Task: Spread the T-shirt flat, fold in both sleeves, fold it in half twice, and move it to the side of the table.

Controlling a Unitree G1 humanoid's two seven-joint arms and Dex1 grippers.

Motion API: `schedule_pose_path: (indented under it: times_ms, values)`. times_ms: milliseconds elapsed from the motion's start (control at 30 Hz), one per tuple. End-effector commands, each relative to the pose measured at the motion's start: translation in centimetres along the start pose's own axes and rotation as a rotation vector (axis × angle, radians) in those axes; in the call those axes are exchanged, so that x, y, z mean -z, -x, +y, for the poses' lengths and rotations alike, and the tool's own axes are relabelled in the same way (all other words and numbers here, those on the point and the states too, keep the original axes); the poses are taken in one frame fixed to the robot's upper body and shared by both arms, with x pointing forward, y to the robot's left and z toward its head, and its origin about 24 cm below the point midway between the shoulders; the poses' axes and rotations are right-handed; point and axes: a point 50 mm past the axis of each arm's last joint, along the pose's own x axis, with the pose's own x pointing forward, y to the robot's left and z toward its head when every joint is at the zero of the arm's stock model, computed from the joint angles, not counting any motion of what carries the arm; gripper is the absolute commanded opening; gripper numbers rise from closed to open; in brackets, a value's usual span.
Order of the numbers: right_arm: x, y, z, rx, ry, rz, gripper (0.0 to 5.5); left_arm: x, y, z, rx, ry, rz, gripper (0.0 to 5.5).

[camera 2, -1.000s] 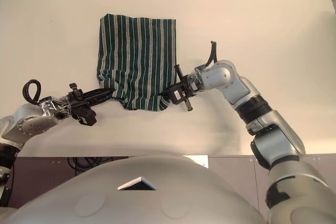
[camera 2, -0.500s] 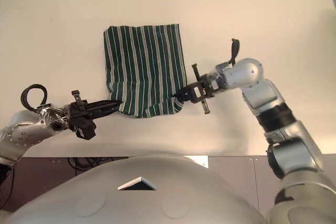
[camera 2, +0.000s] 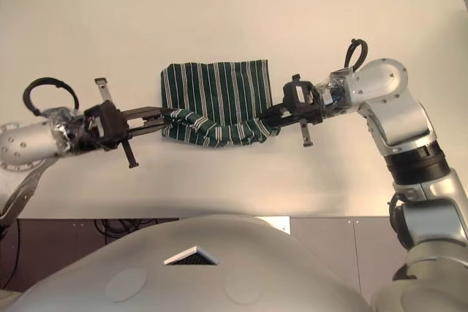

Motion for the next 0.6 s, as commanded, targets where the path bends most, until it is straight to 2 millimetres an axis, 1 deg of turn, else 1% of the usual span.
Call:
schedule_pose_path:
  times_ms: [33,100,167,300,333,433,533,600]
  values:
    - [-1.1,-0.2,-2.9,0.048,-0.104,-0.054,0.03,1.1,-1.0,2.6,-0.05,0.154,0.002,0.02]
    - [-1.2,-0.5,-4.1,0.065,-0.178,-0.067,0.03,1.4,-1.5,4.2,-0.086,0.203,-0.01,0.02]
    - [-1.0,-0.6,-5.2,0.079,-0.239,-0.06,0.03,1.9,-1.6,5.9,-0.122,0.213,0.006,0.02]
    - [-0.3,-1.2,-7.2,0.122,-0.349,-0.017,0.03,3.5,-2.3,8.3,-0.158,0.267,0.045,0.02]
    - [0.0,-1.4,-7.8,0.144,-0.371,0.0,0.03,3.9,-2.7,8.7,-0.161,0.284,0.054,0.02]
    - [0.5,-1.5,-9.1,0.212,-0.422,0.026,0.03,4.8,-4.0,9.0,-0.143,0.283,0.083,0.02]
    - [0.5,-1.4,-9.6,0.24,-0.464,0.021,0.03,4.8,-5.4,9.7,-0.145,0.275,0.082,0.02]
    - [1.1,-1.5,-9.4,0.239,-0.472,0.073,0.03,5.2,-5.6,10.3,-0.172,0.27,0.107,0.02]
